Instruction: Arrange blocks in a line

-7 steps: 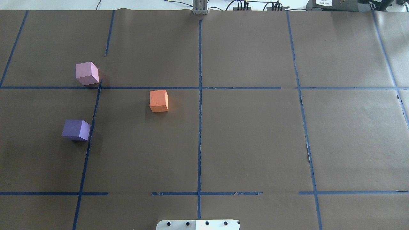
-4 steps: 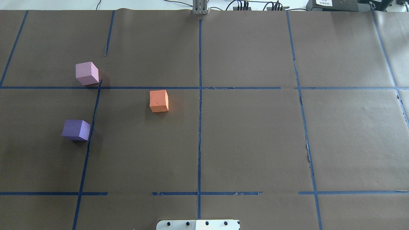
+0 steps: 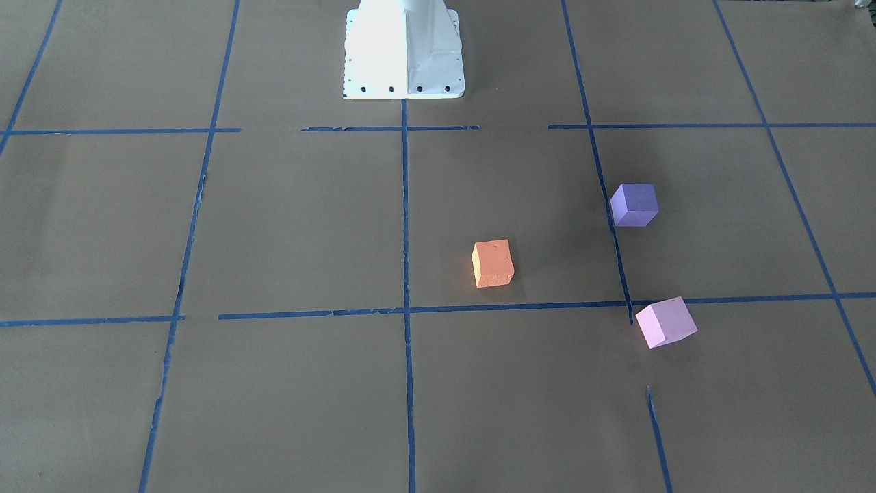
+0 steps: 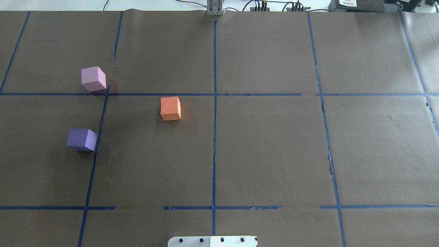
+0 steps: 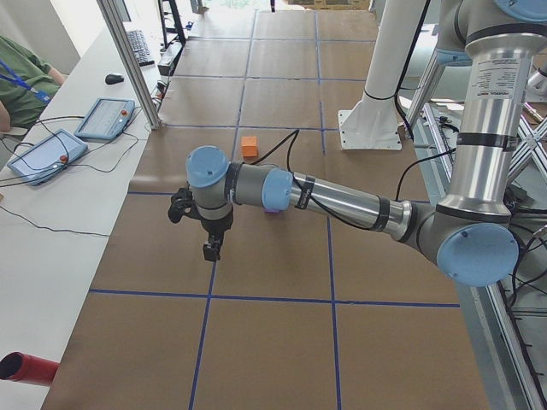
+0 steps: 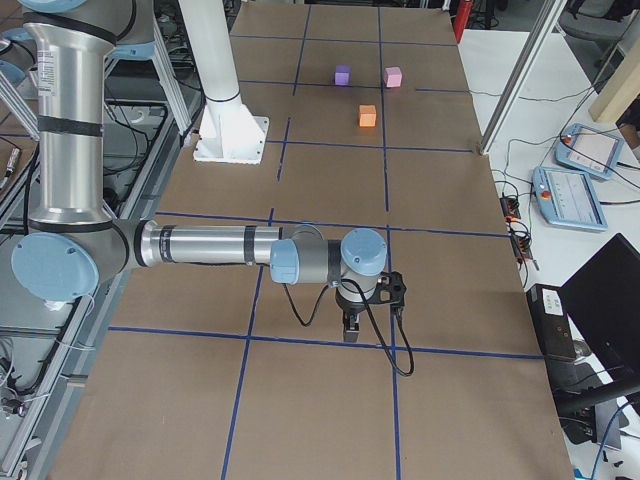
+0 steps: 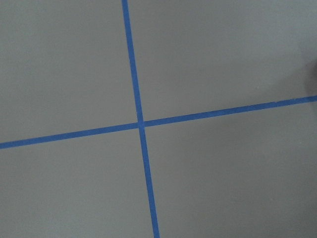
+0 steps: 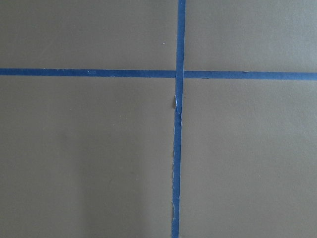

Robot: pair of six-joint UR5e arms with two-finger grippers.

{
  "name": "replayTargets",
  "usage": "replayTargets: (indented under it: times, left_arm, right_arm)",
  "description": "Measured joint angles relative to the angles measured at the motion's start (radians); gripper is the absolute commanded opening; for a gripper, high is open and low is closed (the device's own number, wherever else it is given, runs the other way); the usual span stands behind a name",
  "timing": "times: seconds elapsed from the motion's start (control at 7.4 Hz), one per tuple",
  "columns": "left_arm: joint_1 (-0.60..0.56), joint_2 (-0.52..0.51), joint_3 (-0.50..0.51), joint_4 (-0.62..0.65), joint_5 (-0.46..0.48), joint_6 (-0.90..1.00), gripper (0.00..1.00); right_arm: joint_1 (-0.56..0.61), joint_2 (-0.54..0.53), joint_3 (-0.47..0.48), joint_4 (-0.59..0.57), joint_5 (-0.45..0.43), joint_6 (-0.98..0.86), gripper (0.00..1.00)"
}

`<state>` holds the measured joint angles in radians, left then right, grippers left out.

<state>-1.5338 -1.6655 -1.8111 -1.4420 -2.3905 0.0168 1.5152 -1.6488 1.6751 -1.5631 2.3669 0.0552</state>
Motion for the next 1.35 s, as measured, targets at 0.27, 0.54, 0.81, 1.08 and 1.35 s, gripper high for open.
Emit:
replayTargets:
  times: [0.27, 0.54, 0.81, 1.08, 1.35]
  left_arm:
    - [0.088, -0.067, -0.102, 0.003, -0.051, -0.104, 1.00]
    - [0.217, -0.202, -0.125, 0.003, -0.060, -0.309, 1.00]
    - [0.351, -0.325, -0.120, 0.000, -0.052, -0.540, 1.00]
    - [0.515, -0.427, -0.095, -0.010, 0.027, -0.772, 1.00]
    - [0.653, -0.524, -0.012, -0.025, 0.162, -0.957, 1.00]
  right_arm:
    - [0.000, 0.000, 0.000, 0.000, 0.000, 0.000, 1.00]
    - [0.000, 0.000, 0.000, 0.000, 0.000, 0.000, 1.00]
    - [0.000, 0.000, 0.000, 0.000, 0.000, 0.000, 1.00]
    - [0.000, 0.000, 0.000, 0.000, 0.000, 0.000, 1.00]
    - [-0.001, 0.000, 0.000, 0.000, 0.000, 0.000, 1.00]
